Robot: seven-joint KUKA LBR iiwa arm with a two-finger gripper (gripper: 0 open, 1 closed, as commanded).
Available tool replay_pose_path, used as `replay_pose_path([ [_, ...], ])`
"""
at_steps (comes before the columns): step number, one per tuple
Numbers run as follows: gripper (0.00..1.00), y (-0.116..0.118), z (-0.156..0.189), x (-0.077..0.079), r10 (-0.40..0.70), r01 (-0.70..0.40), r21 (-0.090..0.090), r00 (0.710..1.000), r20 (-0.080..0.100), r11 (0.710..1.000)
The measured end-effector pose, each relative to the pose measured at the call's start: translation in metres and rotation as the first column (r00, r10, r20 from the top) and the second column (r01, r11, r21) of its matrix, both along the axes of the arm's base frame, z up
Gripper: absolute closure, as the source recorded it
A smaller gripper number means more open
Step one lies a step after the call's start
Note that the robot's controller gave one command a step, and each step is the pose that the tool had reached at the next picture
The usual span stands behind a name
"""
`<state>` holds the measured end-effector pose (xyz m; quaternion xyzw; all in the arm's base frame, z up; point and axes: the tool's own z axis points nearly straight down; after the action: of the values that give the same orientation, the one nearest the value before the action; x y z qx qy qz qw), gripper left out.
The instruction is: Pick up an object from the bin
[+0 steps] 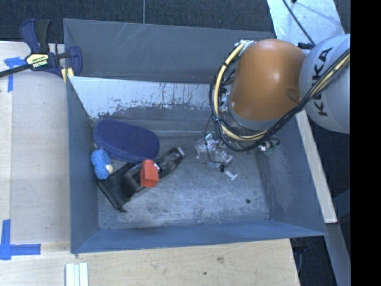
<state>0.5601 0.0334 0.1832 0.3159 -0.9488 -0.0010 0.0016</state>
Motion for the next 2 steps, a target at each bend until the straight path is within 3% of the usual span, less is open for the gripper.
replay_pose_path([
  [1, 1.0, -0.018, 0.162, 0.027, 0.239, -0.239, -0.003, 0.971, 0.016, 0.971],
  [2, 1.0, -0.031, -0.01, 0.009, 0.412, -0.412, 0.003, 0.911, -0.001, 0.911],
])
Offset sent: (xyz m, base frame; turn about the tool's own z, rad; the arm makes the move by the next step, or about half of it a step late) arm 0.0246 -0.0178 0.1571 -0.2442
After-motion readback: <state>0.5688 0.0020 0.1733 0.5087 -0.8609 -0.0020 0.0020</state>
